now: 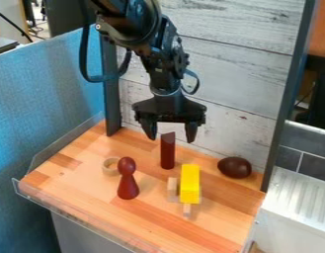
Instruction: Put the knob on top of the yellow rectangular block
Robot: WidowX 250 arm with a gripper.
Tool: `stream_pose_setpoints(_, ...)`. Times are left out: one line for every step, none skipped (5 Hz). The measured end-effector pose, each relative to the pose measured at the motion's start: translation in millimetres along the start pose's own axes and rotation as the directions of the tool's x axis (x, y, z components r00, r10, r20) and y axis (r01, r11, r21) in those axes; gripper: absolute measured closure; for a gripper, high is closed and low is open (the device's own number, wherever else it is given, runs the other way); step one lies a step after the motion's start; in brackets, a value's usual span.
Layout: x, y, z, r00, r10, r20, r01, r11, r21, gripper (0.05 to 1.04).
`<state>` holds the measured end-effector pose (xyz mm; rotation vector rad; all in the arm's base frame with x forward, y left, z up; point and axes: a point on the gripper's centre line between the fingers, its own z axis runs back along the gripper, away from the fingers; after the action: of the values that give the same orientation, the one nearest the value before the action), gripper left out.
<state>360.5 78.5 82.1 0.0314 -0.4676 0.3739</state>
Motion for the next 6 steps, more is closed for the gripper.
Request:
stream_pose_setpoints(-6,0,-9,1.0,0.001,-0.029,-0.001,1.0,0.005,0.082)
stream_pose_setpoints(-9,11,-19,0.999,0.008,-0.037,-0.007,0.999,0.036,0.082)
stream_pose_setpoints(-10,22,-25,0.999,0.017,-0.043,-0.014,0.998,0.066,0.083)
stream_pose_setpoints(-13,30,-31,0.998,0.032,-0.054,-0.027,0.996,0.089,0.083)
stream_pose_setpoints(-19,41,-41,0.99,0.087,-0.11,-0.072,0.989,0.133,0.083)
stream_pose_setpoints(-20,49,-45,0.982,0.132,-0.134,-0.109,0.98,0.166,0.082)
